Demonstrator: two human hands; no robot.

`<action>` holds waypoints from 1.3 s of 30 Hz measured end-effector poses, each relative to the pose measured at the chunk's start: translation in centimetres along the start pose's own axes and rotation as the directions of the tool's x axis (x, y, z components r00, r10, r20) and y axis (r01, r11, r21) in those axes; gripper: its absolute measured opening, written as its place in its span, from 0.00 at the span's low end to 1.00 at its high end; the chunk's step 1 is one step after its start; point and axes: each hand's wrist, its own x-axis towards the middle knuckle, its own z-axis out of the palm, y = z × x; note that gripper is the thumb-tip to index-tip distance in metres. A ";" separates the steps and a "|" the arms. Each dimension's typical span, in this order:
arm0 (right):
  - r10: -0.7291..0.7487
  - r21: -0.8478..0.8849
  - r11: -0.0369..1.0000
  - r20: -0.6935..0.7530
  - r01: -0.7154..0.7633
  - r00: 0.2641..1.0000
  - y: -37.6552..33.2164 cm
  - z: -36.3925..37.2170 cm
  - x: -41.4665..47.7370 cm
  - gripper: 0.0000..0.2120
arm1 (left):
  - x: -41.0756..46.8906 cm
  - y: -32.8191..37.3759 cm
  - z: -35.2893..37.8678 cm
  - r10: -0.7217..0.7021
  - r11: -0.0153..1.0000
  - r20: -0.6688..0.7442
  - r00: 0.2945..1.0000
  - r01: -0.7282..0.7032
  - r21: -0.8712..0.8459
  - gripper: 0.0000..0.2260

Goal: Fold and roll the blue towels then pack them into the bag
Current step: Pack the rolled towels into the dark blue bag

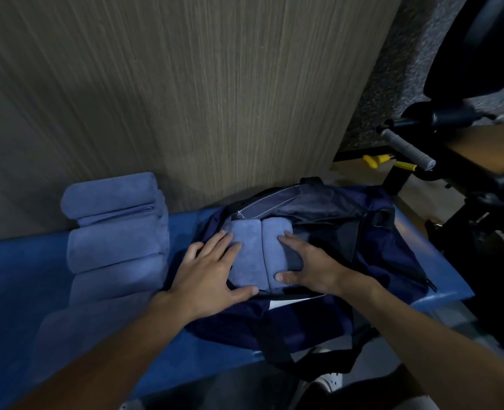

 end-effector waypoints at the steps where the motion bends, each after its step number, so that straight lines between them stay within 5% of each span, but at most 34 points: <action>1: -0.005 -0.026 1.000 0.005 0.005 1.000 0.0 0.0 0.0 0.44 | 0.0 0.0 0.1 -0.003 1.000 0.000 1.000 0.003 0.004 0.45; 8: -0.006 -0.068 0.998 -0.050 0.003 0.999 -1.6 -0.5 -0.6 0.43 | -0.2 0.0 -1.0 0.012 1.000 0.022 1.000 -0.011 -0.023 0.44; 14: -0.114 -0.084 0.992 -0.238 0.097 0.965 -5.9 0.4 -2.3 0.32 | -2.8 -0.8 -4.2 0.072 0.994 -0.084 0.994 -0.078 -0.076 0.36; 19: -0.180 -0.003 0.982 -0.270 0.186 0.946 -10.5 3.6 -3.3 0.24 | -6.5 -4.4 -6.6 -0.018 0.997 -0.103 0.995 0.010 -0.078 0.35; 27: -0.170 0.259 0.947 -0.095 0.189 0.981 -15.2 11.3 -4.0 0.24 | -12.9 -10.9 -6.6 -0.099 0.990 0.077 0.992 0.106 -0.090 0.36; 35: -0.145 0.238 0.961 -0.013 0.143 0.989 -17.0 13.7 -4.3 0.24 | -13.9 -12.1 -6.5 -0.163 0.977 0.222 0.961 0.190 -0.103 0.30; 39: -0.115 0.370 0.921 -0.049 0.125 0.992 -18.0 12.9 -4.4 0.26 | -13.7 -11.9 -8.1 -0.218 0.882 0.124 0.968 0.249 -0.400 0.22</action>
